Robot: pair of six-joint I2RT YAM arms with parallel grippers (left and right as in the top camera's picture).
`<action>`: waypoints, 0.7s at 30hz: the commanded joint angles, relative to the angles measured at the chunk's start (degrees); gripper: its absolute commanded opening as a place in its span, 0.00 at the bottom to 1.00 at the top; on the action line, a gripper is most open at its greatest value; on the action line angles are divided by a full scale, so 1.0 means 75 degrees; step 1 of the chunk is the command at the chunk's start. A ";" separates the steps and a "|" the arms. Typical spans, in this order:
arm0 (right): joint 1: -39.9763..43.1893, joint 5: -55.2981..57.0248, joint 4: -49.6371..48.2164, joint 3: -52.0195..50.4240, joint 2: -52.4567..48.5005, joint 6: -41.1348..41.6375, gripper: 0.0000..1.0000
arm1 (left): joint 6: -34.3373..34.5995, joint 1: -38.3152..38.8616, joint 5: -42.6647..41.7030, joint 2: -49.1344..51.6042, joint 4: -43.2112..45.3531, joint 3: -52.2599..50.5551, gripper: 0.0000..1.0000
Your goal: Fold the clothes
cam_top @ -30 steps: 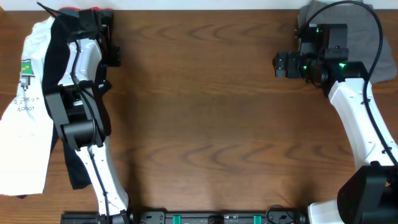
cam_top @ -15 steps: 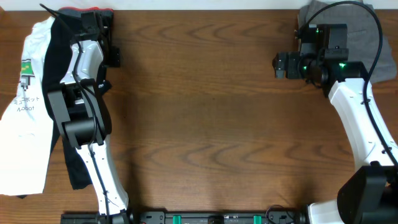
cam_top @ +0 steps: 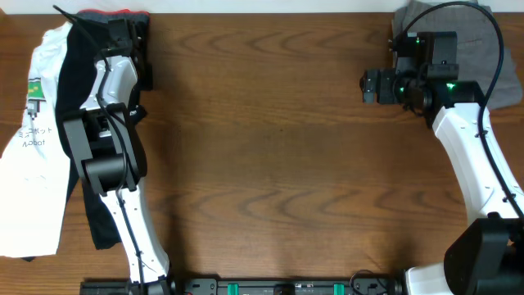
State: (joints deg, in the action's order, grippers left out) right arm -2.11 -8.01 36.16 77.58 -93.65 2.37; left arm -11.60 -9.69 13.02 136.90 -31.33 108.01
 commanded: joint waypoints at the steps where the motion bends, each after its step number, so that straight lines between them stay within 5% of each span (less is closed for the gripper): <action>1: -0.0020 0.0070 0.0006 0.0137 -0.0073 0.0020 0.99 | -0.0015 -0.0047 0.0221 0.0038 0.0006 -0.0143 0.43; 6: -0.0020 0.0070 0.0009 0.0137 -0.0073 0.0017 0.99 | 0.0353 -0.0047 0.0548 0.0035 0.0064 -0.0140 0.19; 13: -0.0015 0.0067 -0.0020 0.0137 -0.0073 0.0020 0.99 | 0.0501 0.0102 0.1690 -0.0096 0.0085 -0.0099 0.07; 21: -0.0017 0.0064 -0.0023 0.0137 -0.0073 0.0052 0.99 | 0.1335 0.0606 0.3156 -0.0970 0.0076 0.0131 0.06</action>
State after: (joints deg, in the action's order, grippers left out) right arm -2.11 -7.88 36.10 77.58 -93.65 2.39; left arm -4.71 -6.74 30.39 135.90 -30.85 107.37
